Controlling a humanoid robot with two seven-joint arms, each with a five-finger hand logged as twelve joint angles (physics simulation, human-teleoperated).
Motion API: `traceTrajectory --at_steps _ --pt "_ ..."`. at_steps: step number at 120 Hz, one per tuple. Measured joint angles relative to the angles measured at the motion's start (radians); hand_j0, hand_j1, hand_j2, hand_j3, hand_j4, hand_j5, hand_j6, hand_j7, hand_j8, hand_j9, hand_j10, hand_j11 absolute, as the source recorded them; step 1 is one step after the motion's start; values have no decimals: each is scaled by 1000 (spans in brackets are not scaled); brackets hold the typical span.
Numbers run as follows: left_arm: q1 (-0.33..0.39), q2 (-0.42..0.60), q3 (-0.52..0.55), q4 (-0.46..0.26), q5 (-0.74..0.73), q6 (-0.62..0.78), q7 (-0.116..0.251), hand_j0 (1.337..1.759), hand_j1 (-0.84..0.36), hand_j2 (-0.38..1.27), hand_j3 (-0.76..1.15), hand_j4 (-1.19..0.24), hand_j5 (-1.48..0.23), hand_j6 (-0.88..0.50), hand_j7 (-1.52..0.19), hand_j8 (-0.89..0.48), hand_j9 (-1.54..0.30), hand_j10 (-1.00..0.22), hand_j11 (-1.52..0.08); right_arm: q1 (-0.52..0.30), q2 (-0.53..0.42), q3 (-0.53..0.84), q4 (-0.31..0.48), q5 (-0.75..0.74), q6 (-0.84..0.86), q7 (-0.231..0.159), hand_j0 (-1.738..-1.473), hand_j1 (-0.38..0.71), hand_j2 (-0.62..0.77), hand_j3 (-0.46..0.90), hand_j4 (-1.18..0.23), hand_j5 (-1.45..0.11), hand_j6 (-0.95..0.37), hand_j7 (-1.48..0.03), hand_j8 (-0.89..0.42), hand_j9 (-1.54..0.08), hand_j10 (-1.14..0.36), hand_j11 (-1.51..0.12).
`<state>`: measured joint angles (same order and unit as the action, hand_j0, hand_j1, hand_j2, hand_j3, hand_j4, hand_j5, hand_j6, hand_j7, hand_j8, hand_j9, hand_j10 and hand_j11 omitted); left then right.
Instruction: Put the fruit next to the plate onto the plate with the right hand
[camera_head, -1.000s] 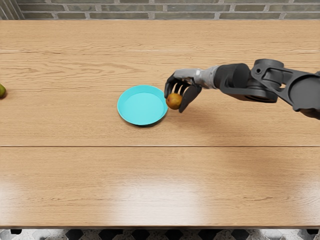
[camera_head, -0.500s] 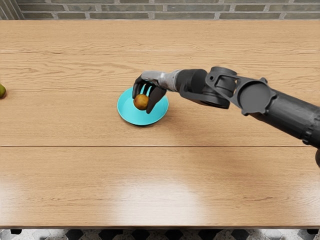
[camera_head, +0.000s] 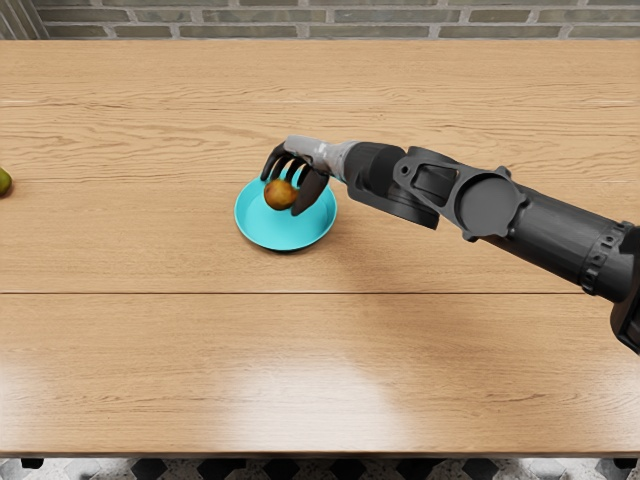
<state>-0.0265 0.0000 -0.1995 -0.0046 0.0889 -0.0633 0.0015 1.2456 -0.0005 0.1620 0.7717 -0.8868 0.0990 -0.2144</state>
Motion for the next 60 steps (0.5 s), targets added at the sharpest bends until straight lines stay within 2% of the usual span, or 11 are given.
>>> traceTrajectory --at_steps 31,43,60 --pt "0 0 0 0 0 0 0 1658 325 4 0 -21 -27 -21 -27 -21 -27 -21 -26 0 0 9 -9 21 14 0 -1658 -145 -1 0 -191 -242 -159 -237 -162 -241 -163 -240" --pt "0 0 0 0 0 0 0 1658 325 4 0 -21 -27 -21 -27 -21 -27 -21 -26 2 -17 21 -5 119 115 6 -1658 -224 -1 0 -117 -148 -98 -145 -100 -148 -100 -147" --pt "-1 0 0 0 0 0 0 1658 325 4 0 -21 -27 -21 -27 -21 -27 -21 -26 -11 -86 115 1 204 302 14 -1658 -287 0 0 -59 -74 -50 -73 -50 -74 -50 -73"
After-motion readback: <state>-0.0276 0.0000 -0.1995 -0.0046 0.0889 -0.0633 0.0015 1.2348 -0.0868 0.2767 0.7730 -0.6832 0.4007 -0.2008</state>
